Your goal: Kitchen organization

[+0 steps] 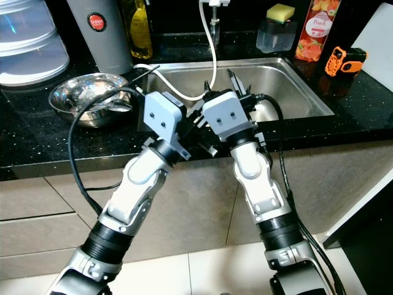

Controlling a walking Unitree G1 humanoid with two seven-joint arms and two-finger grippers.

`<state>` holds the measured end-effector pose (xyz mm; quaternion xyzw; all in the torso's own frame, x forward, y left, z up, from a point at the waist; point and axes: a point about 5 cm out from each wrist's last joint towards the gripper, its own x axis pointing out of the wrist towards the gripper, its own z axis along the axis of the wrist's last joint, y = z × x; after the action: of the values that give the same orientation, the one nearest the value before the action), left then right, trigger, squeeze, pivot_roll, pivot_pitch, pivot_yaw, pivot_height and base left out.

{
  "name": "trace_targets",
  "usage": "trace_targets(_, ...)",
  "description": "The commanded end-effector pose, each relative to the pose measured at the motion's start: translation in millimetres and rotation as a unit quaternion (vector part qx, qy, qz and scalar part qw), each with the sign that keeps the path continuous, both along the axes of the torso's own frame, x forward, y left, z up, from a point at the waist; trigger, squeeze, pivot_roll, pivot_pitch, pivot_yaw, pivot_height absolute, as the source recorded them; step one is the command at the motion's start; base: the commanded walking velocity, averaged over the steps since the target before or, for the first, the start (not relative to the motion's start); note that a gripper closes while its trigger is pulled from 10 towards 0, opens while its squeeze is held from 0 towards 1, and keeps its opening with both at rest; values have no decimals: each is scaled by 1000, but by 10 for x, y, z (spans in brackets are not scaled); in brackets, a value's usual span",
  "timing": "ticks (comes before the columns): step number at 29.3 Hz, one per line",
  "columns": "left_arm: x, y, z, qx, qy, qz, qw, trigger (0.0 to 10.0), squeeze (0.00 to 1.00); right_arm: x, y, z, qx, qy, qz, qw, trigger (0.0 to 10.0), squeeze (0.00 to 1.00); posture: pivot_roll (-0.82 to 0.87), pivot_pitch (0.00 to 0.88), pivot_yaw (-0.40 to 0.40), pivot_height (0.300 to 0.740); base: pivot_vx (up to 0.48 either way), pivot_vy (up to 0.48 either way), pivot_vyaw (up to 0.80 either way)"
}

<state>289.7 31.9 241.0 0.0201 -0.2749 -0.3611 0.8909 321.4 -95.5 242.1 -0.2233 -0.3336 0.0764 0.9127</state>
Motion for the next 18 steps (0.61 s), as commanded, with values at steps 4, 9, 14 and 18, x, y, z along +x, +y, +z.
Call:
trace_targets(4,-18,21,60,13,-35,22,999,10000,0,34,16,-32,-7,7,-5,1000,0,0,44,0,-18,740,0,0,0)
trace_targets(9,8,72,95,7,-44,43,998,10000,0,37,10,-72,-10,15,-4,1000,0,0,42,0,-19,740,0,0,0)
trace_targets(14,16,87,92,10,-44,48,998,10000,0,37,14,-80,-11,17,-3,1000,0,0,42,0,-19,740,0,0,0)
trace_targets(18,23,90,49,8,-26,43,999,10000,365,49,11,-95,-12,19,-4,1000,0,0,42,0,-22,740,0,0,0)
